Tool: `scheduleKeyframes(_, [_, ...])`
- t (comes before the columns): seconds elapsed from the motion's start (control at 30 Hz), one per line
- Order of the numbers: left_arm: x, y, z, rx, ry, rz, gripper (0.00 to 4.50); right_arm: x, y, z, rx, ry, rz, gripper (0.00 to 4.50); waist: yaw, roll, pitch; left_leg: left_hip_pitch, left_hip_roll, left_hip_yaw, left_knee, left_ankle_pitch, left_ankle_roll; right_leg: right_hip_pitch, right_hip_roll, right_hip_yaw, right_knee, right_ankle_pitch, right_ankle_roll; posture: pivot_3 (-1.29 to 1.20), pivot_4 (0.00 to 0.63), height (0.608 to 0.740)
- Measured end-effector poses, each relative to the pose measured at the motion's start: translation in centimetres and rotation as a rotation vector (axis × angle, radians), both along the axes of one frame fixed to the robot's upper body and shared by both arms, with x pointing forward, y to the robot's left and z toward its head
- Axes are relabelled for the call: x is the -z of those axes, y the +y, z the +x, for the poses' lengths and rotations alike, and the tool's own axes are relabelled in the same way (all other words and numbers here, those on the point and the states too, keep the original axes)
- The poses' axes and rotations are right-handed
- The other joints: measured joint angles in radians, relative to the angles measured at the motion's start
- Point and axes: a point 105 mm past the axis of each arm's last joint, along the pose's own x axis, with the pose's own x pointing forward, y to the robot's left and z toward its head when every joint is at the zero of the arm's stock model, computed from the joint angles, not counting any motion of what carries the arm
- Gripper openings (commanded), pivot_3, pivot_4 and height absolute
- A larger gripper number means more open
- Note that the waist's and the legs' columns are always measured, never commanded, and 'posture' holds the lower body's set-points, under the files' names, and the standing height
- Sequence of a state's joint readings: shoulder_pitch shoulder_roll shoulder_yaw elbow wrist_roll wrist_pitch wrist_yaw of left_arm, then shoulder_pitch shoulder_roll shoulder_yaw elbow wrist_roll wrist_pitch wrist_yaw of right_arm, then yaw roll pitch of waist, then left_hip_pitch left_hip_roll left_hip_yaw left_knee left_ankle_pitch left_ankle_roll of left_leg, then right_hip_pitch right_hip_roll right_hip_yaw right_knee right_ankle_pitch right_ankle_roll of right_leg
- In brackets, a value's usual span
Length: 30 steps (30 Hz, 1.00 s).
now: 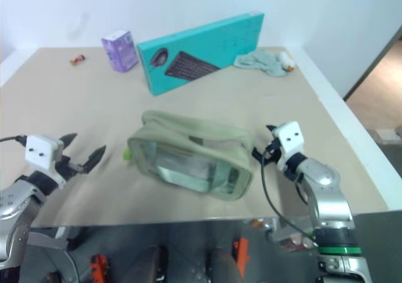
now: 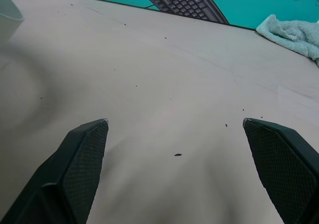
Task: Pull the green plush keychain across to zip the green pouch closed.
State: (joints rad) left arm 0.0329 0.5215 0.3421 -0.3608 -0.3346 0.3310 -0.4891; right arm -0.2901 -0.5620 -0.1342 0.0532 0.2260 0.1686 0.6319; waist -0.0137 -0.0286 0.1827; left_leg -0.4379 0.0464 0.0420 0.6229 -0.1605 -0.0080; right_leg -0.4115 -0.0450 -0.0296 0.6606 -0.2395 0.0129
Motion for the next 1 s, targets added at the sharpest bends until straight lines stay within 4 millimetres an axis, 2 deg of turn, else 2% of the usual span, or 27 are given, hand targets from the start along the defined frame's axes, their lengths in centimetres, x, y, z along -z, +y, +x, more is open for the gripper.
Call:
scheduleKeyframes(0.63, [-0.2, -0.5, 0.2, 0.054, 0.000, -0.050, 4.48, 0.7, -0.3, 0.1, 0.022, 0.061, 0.022, 4.50, 0.000, 0.000, 0.000, 0.000, 0.000, 0.000, 0.000, 0.000, 0.000, 0.000, 0.000, 0.000, 0.000, 0.000, 0.000, 0.00, 0.150, 0.740])
scheduleKeyframes(0.8, [-0.4, -1.0, 0.1, 0.097, -0.003, -0.079, 4.48, 0.0, -0.3, 0.3, 0.018, 0.033, 0.007, 4.50, 0.000, 0.000, 0.000, 0.000, 0.000, 0.001, 0.000, 0.000, 0.000, 0.000, 0.001, 0.000, 0.000, 0.000, 0.000, 0.00, 0.150, 0.740])
scheduleKeyframes(0.87, [-1.6, -1.7, -0.2, 0.188, -0.024, -0.091, 4.48, -0.6, -0.3, 0.5, 0.009, 0.015, -0.006, 4.50, 0.000, -0.001, 0.000, 0.000, 0.001, 0.000, 0.001, 0.000, 0.000, 0.000, 0.001, 0.000, 0.000, 0.001, -0.001, 0.00, 0.150, 0.740])
scheduleKeyframes(1.0, [-6.1, -4.5, -2.1, 0.444, -0.100, -0.007, 4.48, -1.4, -0.5, 0.9, -0.004, 0.002, -0.020, 4.50, -0.002, -0.001, 0.000, 0.000, 0.001, 0.001, 0.001, 0.000, 0.000, 0.000, 0.001, 0.001, 0.000, 0.001, -0.001, 0.00, 0.150, 0.740])
